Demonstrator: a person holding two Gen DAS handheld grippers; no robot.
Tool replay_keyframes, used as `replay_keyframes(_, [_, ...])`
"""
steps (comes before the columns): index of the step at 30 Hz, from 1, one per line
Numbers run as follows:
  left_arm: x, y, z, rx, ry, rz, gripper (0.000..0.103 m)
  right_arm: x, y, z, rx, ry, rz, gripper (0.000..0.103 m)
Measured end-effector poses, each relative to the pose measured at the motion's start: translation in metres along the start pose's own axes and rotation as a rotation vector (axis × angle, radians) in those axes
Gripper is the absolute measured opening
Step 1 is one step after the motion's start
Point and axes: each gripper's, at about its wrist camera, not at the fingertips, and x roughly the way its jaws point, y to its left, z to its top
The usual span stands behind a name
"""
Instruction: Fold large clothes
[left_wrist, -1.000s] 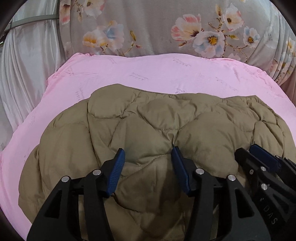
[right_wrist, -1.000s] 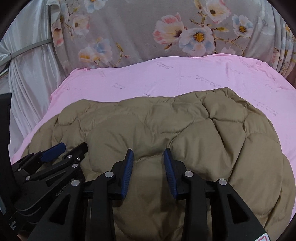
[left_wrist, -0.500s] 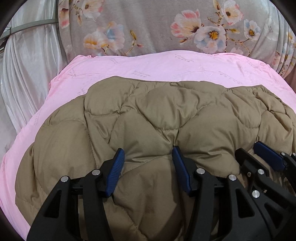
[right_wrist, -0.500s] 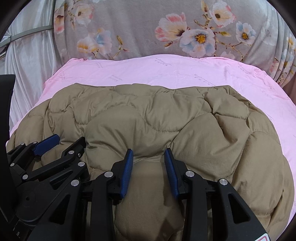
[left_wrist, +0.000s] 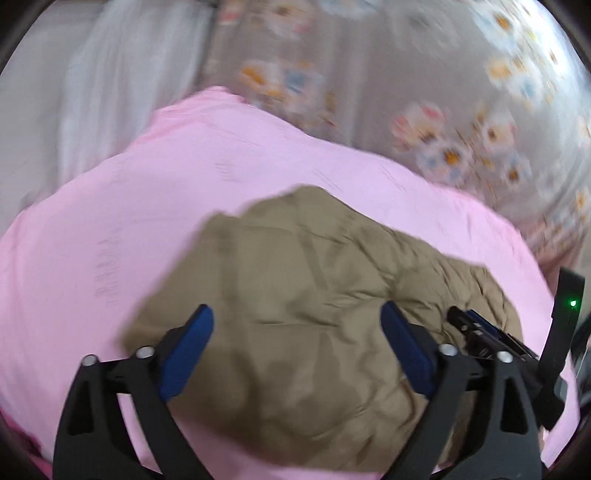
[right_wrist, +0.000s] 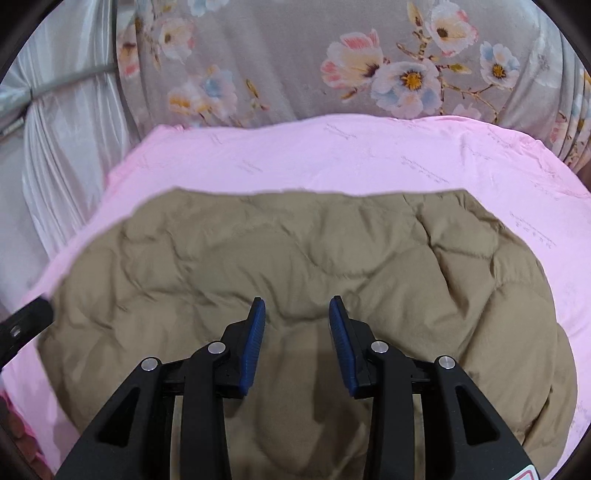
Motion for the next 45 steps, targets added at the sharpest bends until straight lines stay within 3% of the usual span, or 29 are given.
replay_keyframes(5, [0.015, 0.08, -0.006, -0.248, 0.133, 0.046, 0.095, 0.024, 0.019, 0.018, -0.033, 0.026, 0.013, 0.036])
replay_keyframes(8, [0.035, 0.094, -0.021, -0.353, 0.213, -0.018, 0.095, 0.049, 0.016, 0.021, -0.013, 0.084, 0.007, 0.036])
replay_keyframes(10, [0.047, 0.091, -0.027, -0.365, 0.234, -0.044, 0.098, 0.06, 0.015, 0.017, -0.015, 0.101, 0.001, 0.036])
replay_keyframes(16, [0.066, 0.067, -0.017, -0.315, 0.18, -0.021, 0.098, 0.072, 0.016, 0.004, -0.033, 0.092, -0.016, 0.037])
replay_keyframes(18, [0.072, 0.066, -0.011, -0.339, 0.195, -0.075, 0.083, 0.073, 0.017, 0.002, -0.038, 0.087, -0.022, 0.037])
replay_keyframes(19, [0.071, 0.064, -0.006, -0.353, 0.204, -0.091, 0.069, 0.073, 0.016, 0.002, -0.038, 0.085, -0.023, 0.037])
replay_keyframes(20, [0.067, 0.061, -0.002, -0.345, 0.196, -0.095, 0.054, 0.073, 0.015, 0.002, -0.034, 0.082, -0.02, 0.038])
replay_keyframes(22, [0.054, 0.052, 0.008, -0.304, 0.167, -0.104, 0.032, 0.074, 0.012, 0.002, -0.022, 0.08, -0.004, 0.038])
replay_keyframes(25, [0.021, 0.024, 0.03, -0.207, 0.104, -0.151, 0.022, 0.073, 0.008, 0.004, 0.0, 0.088, 0.032, 0.038])
replay_keyframes(30, [-0.02, -0.026, 0.056, -0.026, 0.028, -0.17, 0.019, 0.011, -0.008, -0.001, 0.066, 0.137, 0.159, 0.034])
replay_keyframes(32, [-0.031, -0.039, 0.064, 0.027, 0.009, -0.175, 0.019, -0.021, -0.011, -0.016, 0.036, 0.18, 0.197, 0.014])
replay_keyframes(35, [-0.044, -0.056, 0.069, 0.09, -0.005, -0.179, 0.018, -0.048, -0.015, -0.047, 0.003, 0.284, 0.22, 0.0])
replay_keyframes(41, [-0.08, -0.104, 0.066, 0.221, -0.041, -0.241, 0.017, -0.025, -0.006, -0.08, 0.044, 0.386, 0.349, 0.001])
replay_keyframes(45, [-0.105, -0.154, 0.052, 0.347, -0.062, -0.291, 0.017, -0.001, -0.001, -0.085, 0.141, 0.383, 0.515, 0.001])
